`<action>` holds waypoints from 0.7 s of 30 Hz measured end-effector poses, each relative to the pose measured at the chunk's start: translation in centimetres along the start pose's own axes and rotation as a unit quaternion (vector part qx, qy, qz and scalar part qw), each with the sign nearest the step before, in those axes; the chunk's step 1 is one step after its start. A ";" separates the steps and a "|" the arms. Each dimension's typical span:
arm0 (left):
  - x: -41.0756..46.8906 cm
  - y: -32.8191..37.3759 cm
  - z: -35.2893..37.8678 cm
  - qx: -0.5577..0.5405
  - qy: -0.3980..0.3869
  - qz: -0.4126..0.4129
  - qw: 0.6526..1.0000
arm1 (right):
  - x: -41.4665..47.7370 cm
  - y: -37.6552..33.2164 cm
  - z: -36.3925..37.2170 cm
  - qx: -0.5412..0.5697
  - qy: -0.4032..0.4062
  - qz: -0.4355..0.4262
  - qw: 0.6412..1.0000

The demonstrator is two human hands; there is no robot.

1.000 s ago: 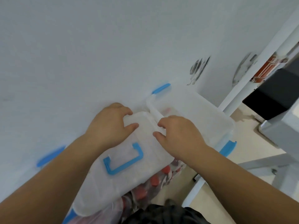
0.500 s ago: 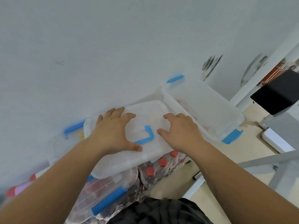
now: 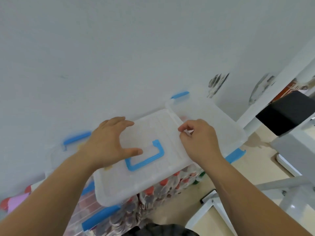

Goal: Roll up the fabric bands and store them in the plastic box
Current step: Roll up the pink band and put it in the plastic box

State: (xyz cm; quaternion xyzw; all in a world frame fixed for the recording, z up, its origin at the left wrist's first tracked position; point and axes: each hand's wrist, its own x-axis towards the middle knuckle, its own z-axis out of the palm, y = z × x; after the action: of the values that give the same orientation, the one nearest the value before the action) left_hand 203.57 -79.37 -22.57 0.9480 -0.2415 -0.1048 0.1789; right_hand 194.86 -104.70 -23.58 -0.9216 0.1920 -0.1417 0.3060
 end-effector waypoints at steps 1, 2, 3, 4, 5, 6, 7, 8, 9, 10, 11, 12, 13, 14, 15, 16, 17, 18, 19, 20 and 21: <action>0.2 0.5 -0.3 -0.003 0.007 0.004 1.000 | 0.2 0.1 -0.7 0.010 0.020 0.007 1.000; 0.4 1.1 -0.6 -0.008 0.008 0.011 1.000 | 0.4 0.4 -1.5 0.025 0.041 0.015 0.999; 0.6 1.7 -0.8 -0.012 0.007 0.023 1.000 | 0.5 0.7 -2.3 0.041 0.066 0.021 0.997; 0.9 2.4 -1.1 -0.015 0.007 0.036 0.999 | 0.7 1.0 -3.0 0.055 0.092 0.026 0.994; 1.2 3.2 -1.2 -0.018 0.010 0.047 0.999 | 0.8 1.4 -3.8 0.066 0.119 0.032 0.990; 1.7 3.9 -1.3 -0.021 0.016 0.056 0.998 | 1.0 1.9 -4.6 0.074 0.146 0.039 0.986; 2.2 4.7 -1.4 -0.022 0.024 0.061 0.998 | 1.2 2.4 -5.4 0.079 0.172 0.048 0.981; 2.8 5.5 -1.3 -0.021 0.034 0.064 0.997 | 1.4 3.1 -6.1 0.082 0.197 0.058 0.975; 3.4 6.2 -1.2 -0.019 0.046 0.066 0.997 | 1.5 3.8 -6.8 0.084 0.220 0.072 0.969; 4.0 6.9 -1.1 -0.016 0.058 0.067 0.996 | 1.7 4.6 -7.4 0.090 0.240 0.089 0.962; 4.6 7.7 -0.8 -0.013 0.070 0.066 0.995 | 1.8 5.4 -7.9 0.099 0.258 0.108 0.955; 5.2 8.5 -0.4 -0.009 0.080 0.065 0.995 | 1.8 6.3 -8.2 0.107 0.273 0.132 0.947; 5.8 9.2 0.0 -0.002 0.085 0.066 0.994 | 1.7 7.2 -8.3 0.113 0.285 0.156 0.939; 6.5 9.9 0.5 0.003 0.081 0.070 0.994 | 1.6 8.0 -8.4 0.120 0.296 0.178 0.931; 7.2 10.5 1.0 0.002 0.065 0.073 0.995 | 1.4 8.7 -8.3 0.129 0.305 0.198 0.923; 7.9 11.0 1.6 -0.003 0.040 0.075 0.996 | 1.3 9.4 -8.1 0.138 0.312 0.217 0.915; 8.6 11.4 2.2 -0.008 0.013 0.078 0.997 | 1.2 10.0 -7.8 0.146 0.318 0.236 0.907; 9.2 11.8 2.7 -0.012 -0.012 0.081 0.997 | 1.1 10.5 -7.6 0.153 0.321 0.255 0.899; 9.7 12.1 3.3 -0.012 -0.032 0.086 0.996 | 1.0 11.0 -7.3 0.162 0.325 0.272 0.891; 10.1 12.4 3.7 -0.011 -0.047 0.091 0.995 | 1.0 11.3 -7.1 0.173 0.330 0.285 0.883; 10.6 12.6 4.1 -0.008 -0.059 0.094 0.994 | 0.9 11.6 -6.9 0.182 0.336 0.295 0.876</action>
State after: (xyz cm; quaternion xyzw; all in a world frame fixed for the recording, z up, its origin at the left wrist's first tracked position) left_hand 206.21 -96.12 -22.58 0.9119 -0.3388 -0.1447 0.1809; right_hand 189.94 -117.12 -25.29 -0.6473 0.5169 -0.3787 0.4128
